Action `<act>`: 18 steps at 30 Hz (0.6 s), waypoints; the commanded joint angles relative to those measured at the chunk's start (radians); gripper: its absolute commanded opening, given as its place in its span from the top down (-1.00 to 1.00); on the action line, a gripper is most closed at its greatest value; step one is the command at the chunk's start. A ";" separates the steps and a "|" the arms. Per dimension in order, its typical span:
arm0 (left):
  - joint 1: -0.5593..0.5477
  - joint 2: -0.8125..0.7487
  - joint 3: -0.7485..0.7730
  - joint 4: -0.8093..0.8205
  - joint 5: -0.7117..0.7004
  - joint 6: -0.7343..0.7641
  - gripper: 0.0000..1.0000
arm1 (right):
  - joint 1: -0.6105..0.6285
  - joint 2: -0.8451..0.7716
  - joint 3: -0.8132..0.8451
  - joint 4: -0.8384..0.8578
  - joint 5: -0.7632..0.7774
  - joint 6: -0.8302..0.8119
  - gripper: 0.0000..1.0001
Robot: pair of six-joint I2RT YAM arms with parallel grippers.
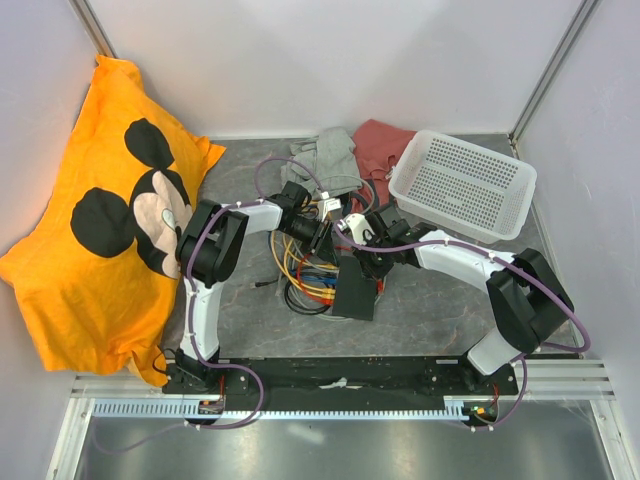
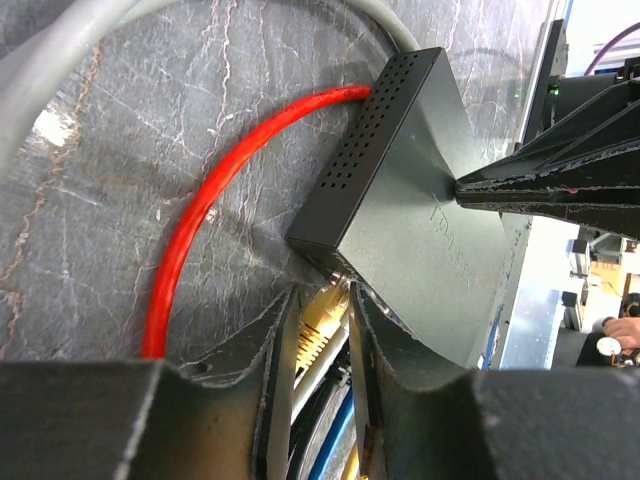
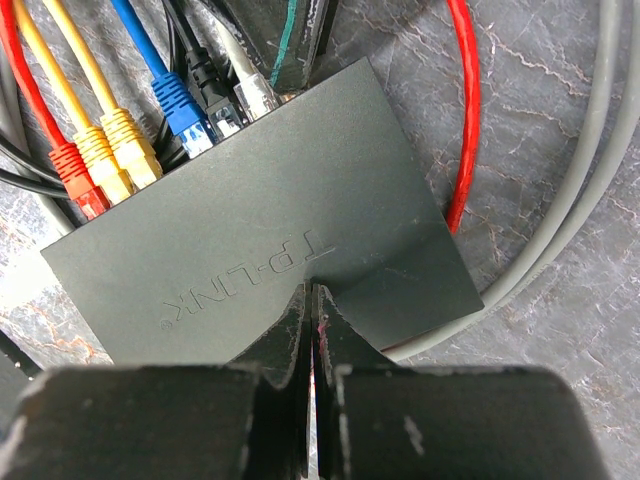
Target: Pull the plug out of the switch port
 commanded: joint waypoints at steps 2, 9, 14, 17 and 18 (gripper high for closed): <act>-0.013 0.066 -0.009 -0.081 -0.056 0.017 0.39 | 0.000 0.019 -0.039 -0.042 0.056 -0.025 1.00; -0.014 0.060 -0.009 -0.081 -0.050 0.019 0.68 | 0.000 0.019 -0.039 -0.042 0.063 -0.031 1.00; -0.019 0.054 -0.011 -0.081 -0.073 0.022 0.84 | 0.023 0.019 -0.054 -0.041 0.097 -0.054 1.00; -0.022 0.046 -0.014 -0.081 -0.093 0.023 0.97 | 0.044 0.018 -0.059 -0.044 0.128 -0.076 1.00; -0.022 0.043 -0.017 -0.080 -0.106 0.026 0.97 | 0.051 0.019 -0.060 -0.044 0.138 -0.091 1.00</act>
